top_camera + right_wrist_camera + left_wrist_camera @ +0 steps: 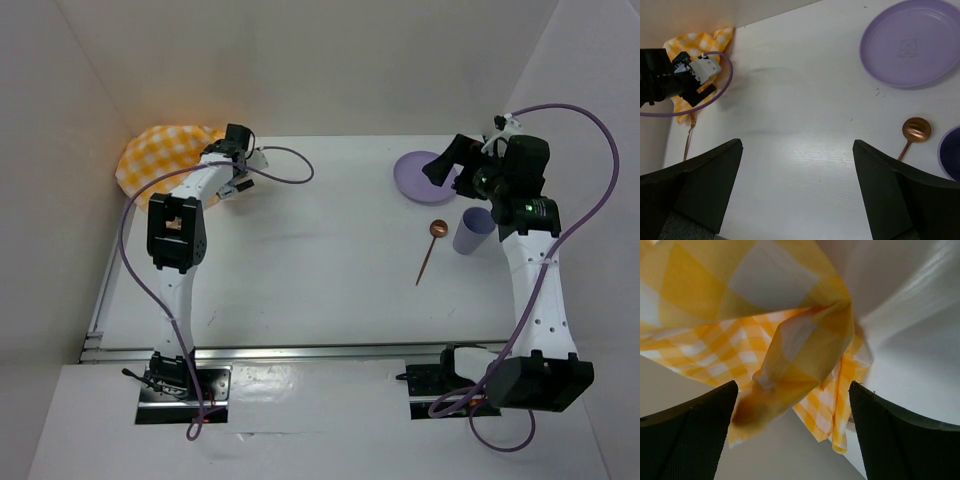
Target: Set the dinner table for one person
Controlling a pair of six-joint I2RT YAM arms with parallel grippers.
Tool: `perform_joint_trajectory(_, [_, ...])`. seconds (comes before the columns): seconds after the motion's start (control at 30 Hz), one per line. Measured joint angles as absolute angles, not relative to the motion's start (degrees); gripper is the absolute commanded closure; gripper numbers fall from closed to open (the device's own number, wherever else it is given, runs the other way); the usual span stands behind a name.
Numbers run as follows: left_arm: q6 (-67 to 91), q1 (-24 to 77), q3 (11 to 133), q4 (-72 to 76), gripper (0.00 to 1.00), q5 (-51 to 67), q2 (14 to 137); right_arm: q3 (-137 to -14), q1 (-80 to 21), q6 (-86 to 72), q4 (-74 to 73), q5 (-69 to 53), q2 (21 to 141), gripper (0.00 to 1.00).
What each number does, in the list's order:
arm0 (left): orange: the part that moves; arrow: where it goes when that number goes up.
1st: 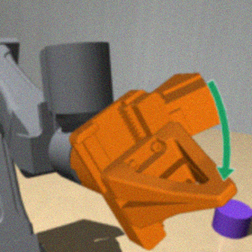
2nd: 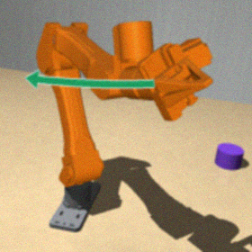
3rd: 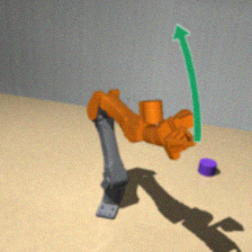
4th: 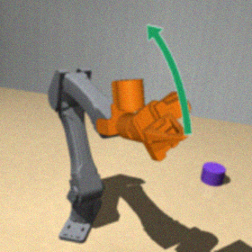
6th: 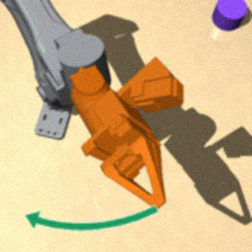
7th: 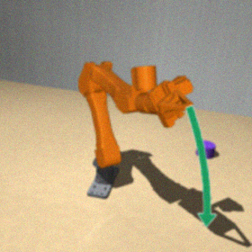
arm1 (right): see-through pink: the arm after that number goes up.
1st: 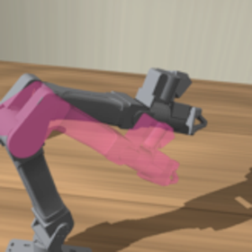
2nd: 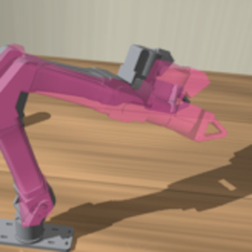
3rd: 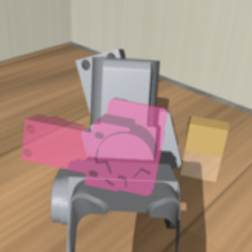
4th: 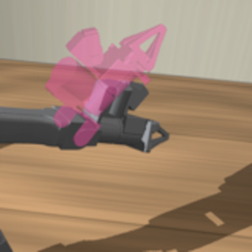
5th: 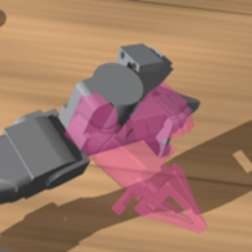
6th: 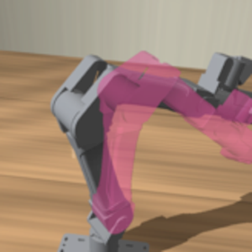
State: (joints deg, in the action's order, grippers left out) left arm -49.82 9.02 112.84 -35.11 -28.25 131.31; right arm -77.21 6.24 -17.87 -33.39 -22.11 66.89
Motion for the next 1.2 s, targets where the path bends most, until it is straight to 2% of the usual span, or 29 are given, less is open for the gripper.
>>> perform_joint_trajectory(0.03, [-50.0,8.8,113.5,-35.1,0.10,-28.3,132.1,-76.9,6.2,-18.2,-33.3,-21.6,67.0,0.01])
perform_joint_trajectory(0.07, [-50.5,8.7,114.0,-35.0,0.26,-28.4,132.8,-76.5,6.2,-18.5,-33.1,-21.3,67.0,0.01])
perform_joint_trajectory(0.17, [-51.1,8.3,116.1,-34.4,0.51,-28.9,134.2,-75.4,6.2,-19.0,-32.7,-20.6,66.8,0.01])
perform_joint_trajectory(0.2, [-51.1,8.1,117.0,-34.1,0.84,-28.9,134.6,-75.2,6.2,-19.2,-32.7,-20.4,66.8,0.01])
perform_joint_trajectory(0.23, [-50.7,7.9,117.8,-33.8,1.00,-29.1,134.8,-75.0,6.2,-19.4,-32.6,-20.3,66.8,0.01])
perform_joint_trajectory(0.5, [-51.2,7.7,118.1,-20.8,1.00,-36.5,134.0,-74.5,6.2,-20.5,-32.7,-20.3,65.1,0.01])
perform_joint_trajectory(0.67, [-52.8,9.9,120.9,-14.4,1.00,-39.3,128.3,-74.4,6.2,-20.6,-32.6,-22.5,64.5,0.01])
perform_joint_trajectory(0.77, [-53.8,13.4,122.4,-14.2,1.00,-38.4,120.9,-73.4,5.7,-20.9,-32.1,-24.4,64.3,0.01])
perform_joint_trajectory(1.03, [-56.1,30.5,126.2,-17.9,1.00,-35.0,98.1,-71.9,-1.2,-20.5,-31.9,-24.8,64.7,0.01])
perform_joint_trajectory(1.2, [-54.1,31.2,125.3,-24.5,1.00,-36.8,93.1,-71.3,-5.6,-17.8,-31.5,-24.2,66.6,0.01])
